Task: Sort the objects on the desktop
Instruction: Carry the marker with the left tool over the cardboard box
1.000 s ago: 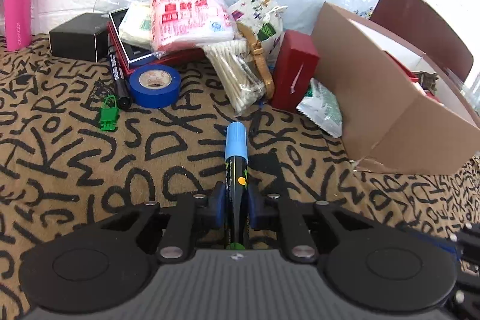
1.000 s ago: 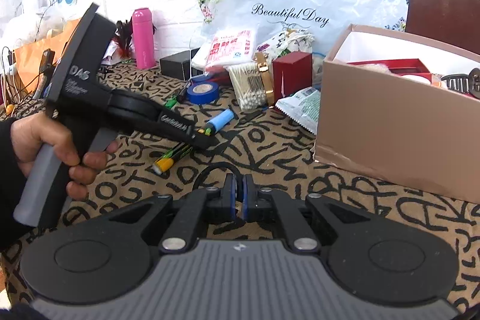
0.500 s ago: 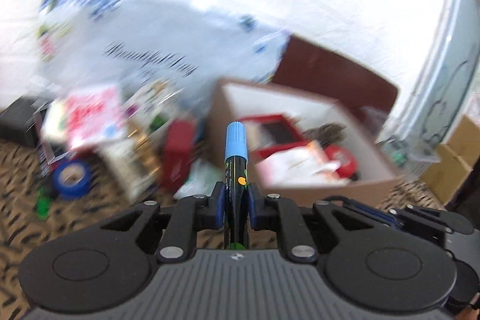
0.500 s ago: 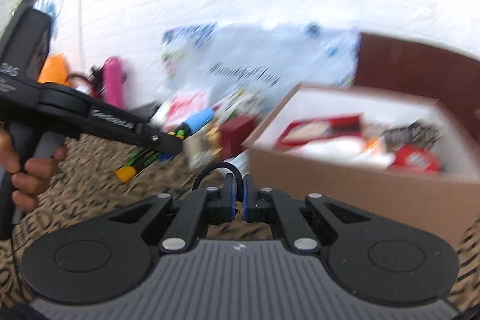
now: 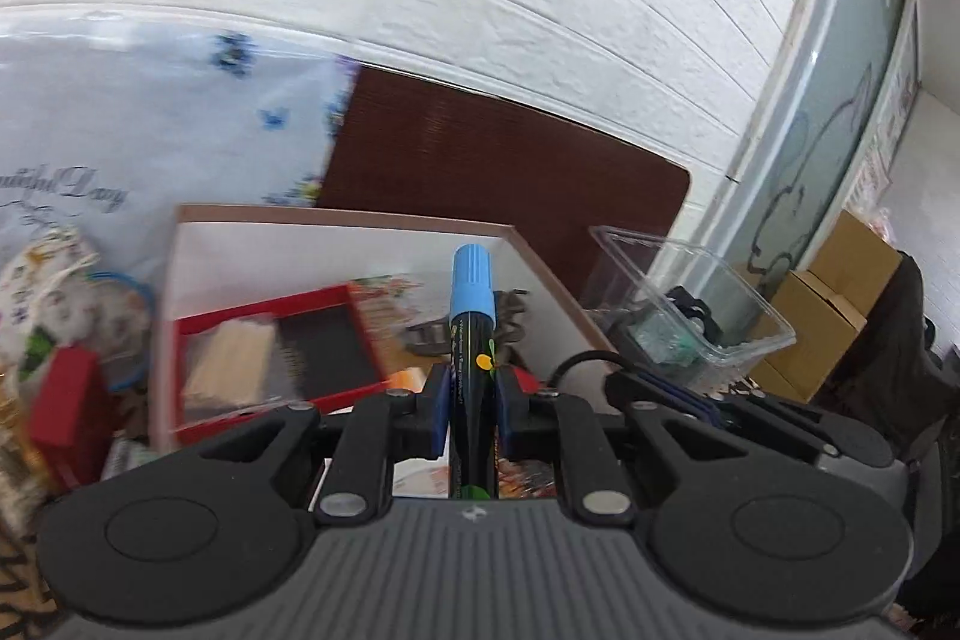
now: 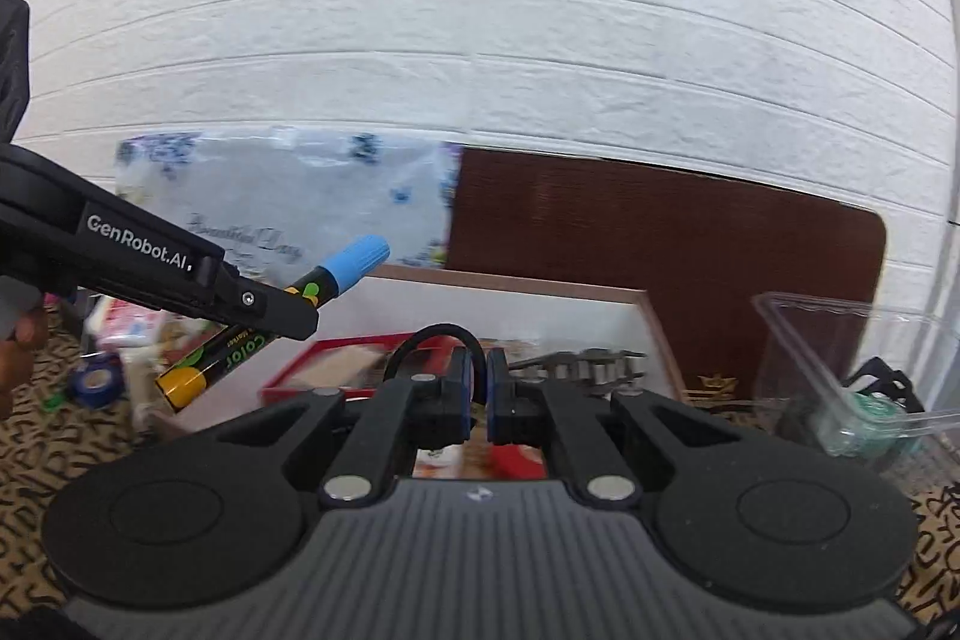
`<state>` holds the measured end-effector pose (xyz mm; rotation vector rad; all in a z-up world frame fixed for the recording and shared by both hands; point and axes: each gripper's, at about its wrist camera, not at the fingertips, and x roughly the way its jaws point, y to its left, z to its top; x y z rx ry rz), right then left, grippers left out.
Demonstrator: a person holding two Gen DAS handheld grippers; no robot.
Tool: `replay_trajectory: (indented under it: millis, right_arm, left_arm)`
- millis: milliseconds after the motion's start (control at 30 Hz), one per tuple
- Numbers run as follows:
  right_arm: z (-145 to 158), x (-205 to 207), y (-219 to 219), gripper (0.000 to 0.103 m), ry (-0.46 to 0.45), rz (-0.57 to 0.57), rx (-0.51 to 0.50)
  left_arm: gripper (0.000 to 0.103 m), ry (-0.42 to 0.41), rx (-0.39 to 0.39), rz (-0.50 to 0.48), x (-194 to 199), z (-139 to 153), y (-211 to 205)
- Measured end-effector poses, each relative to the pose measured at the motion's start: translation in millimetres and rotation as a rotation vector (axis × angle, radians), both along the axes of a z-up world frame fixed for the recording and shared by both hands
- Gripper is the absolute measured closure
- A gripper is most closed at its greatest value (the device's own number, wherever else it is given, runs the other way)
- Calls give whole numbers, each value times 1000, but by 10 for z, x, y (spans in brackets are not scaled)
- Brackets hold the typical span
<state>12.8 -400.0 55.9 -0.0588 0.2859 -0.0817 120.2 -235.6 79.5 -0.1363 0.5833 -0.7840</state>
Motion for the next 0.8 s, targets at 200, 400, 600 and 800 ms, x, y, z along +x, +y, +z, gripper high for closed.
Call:
replay_trajectory:
  millis: [200,400,600,800]
  right_arm:
    - [-187,261,-288,101,48,-65,8]
    - [-428,431,-280,79,133,-17,-72]
    - [-452,315,-256,16,64,-20,-58]
    - [-378,215,-227,9,26,-15,-10]
  left_arm:
    - [88,40,26,-42,175,-206,-443]
    - [23,-3,38,-28,185,-319,-490]
    - [6,-150,73,-45,-7,-223,-415]
    - [5,-116,84,-30,-66,-253,-376]
